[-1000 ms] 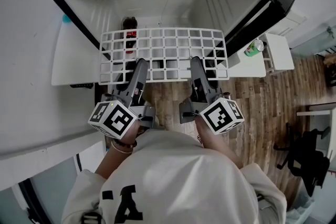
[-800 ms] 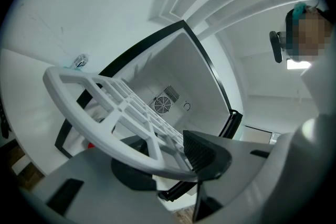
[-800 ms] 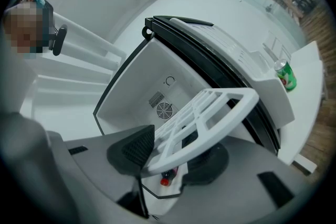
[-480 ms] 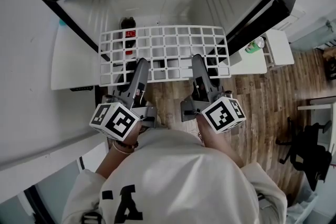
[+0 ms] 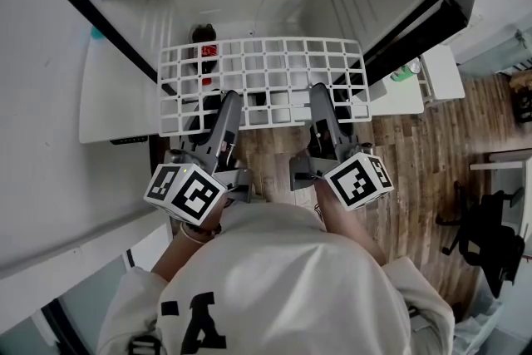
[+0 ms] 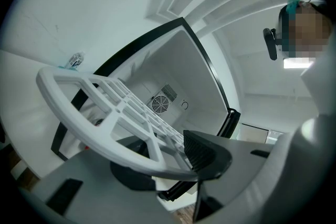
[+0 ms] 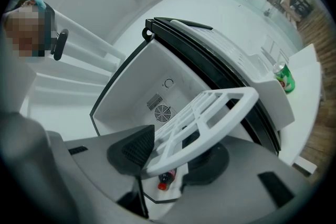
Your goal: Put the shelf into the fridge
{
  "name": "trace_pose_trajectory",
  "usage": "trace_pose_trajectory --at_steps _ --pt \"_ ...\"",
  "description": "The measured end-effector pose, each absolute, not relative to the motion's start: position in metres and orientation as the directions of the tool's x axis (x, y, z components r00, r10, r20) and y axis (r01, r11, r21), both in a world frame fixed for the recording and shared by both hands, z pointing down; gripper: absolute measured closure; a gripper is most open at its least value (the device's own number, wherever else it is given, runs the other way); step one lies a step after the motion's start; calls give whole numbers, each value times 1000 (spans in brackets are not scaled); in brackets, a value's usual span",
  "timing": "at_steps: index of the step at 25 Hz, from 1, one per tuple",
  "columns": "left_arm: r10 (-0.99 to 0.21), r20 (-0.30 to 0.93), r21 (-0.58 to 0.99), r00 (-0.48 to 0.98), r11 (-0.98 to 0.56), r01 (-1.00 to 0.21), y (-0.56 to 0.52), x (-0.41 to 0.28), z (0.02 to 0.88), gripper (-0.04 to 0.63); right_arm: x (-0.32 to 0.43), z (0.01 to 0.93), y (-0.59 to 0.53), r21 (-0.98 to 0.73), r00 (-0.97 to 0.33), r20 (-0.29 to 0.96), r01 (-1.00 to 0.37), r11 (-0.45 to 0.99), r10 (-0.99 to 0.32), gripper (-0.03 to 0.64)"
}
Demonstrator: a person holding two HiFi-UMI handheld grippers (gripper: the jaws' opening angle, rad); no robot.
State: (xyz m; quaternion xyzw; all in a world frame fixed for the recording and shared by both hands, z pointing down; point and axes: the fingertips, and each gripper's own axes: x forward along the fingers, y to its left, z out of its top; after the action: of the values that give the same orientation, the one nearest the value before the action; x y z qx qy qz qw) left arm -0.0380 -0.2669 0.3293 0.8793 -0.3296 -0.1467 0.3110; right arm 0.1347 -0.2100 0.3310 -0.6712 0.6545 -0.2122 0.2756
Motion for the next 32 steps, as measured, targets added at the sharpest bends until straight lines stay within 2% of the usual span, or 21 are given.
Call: trace_pose_trajectory --at_steps 10,22,32 --pt "-672 -64 628 738 -602 -493 -267 -37 331 445 136 332 -211 -636 63 -101 -772 16 -993 446" --pt "-740 -46 649 671 -533 -544 -273 -38 329 443 135 329 -221 -621 -64 -98 -776 111 -993 434" --pt "-742 -43 646 669 -532 -548 -275 -37 328 443 136 329 -222 -628 -64 -100 -770 113 -993 433"
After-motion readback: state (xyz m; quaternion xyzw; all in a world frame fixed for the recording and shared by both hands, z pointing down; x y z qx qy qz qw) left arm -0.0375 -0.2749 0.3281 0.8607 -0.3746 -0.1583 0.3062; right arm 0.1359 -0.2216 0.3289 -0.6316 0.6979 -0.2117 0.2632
